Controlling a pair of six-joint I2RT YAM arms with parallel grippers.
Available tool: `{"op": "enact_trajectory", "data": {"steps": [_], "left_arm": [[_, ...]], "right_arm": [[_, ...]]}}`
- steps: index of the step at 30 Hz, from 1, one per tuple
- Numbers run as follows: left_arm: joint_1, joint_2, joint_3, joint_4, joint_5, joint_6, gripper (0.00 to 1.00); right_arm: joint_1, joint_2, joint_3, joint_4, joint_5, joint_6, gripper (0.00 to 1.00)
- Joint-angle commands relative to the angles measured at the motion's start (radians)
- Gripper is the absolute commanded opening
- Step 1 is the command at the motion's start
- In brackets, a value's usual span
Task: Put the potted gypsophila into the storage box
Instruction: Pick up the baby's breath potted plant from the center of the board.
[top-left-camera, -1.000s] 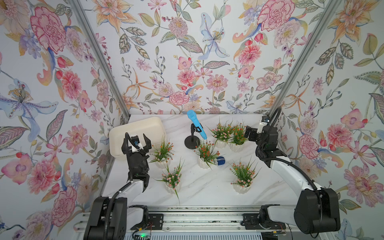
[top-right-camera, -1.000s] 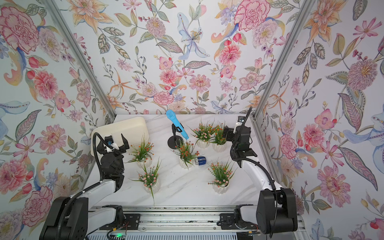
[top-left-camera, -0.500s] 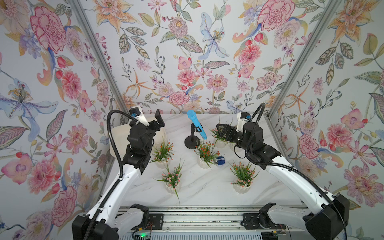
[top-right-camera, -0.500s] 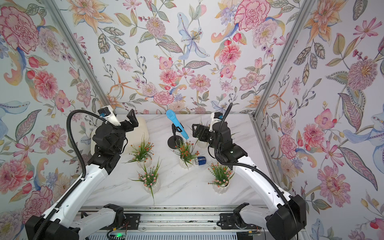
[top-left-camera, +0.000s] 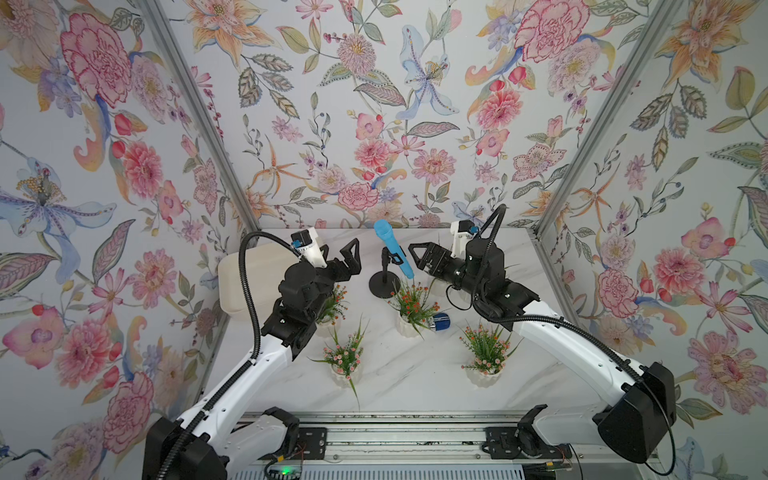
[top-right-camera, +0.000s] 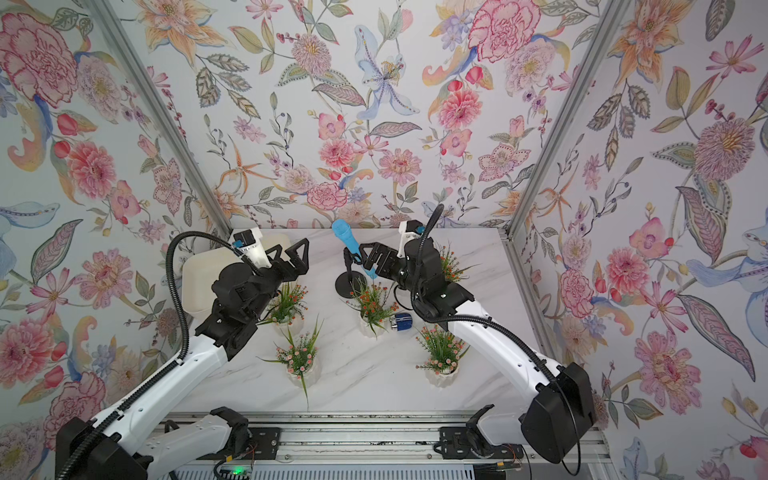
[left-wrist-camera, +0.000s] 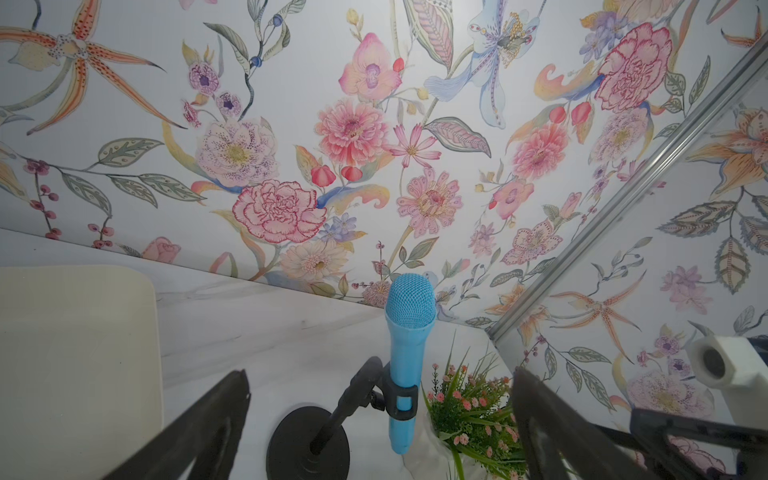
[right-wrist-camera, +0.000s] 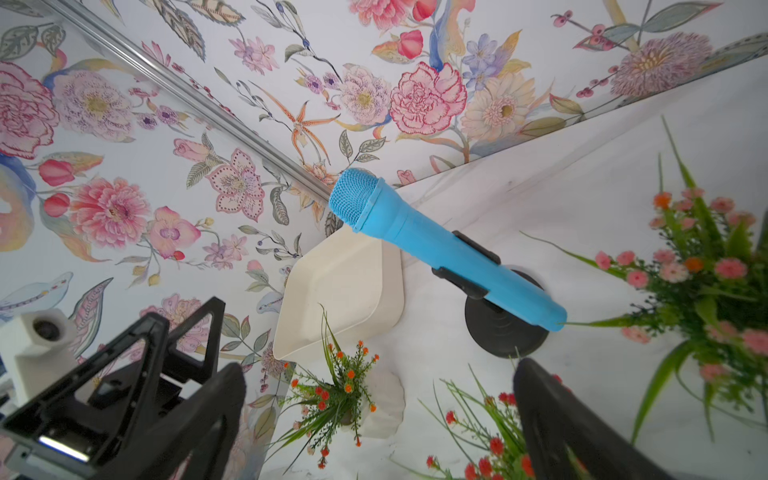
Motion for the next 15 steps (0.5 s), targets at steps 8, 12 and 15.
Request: {"op": "enact_trajectory", "data": {"steps": [8,12,15], "left_arm": [[0.048,-0.033,-0.008,0.085,-0.053,-0.003,1.00],[0.098,0.007,0.123,-0.223,-0.146,0.090,1.00],[0.126,0.027,0.203,-0.479,-0.189,0.160,1.00]], "right_arm": [[-0.039,0.068,0.086,-0.078,0.102,-0.040,1.00],[-0.058,0.091,0.180,-0.303,0.250,-0.131,1.00],[-0.070,0.096,0.220,-0.466,0.387,-0.194,1.00]]}}
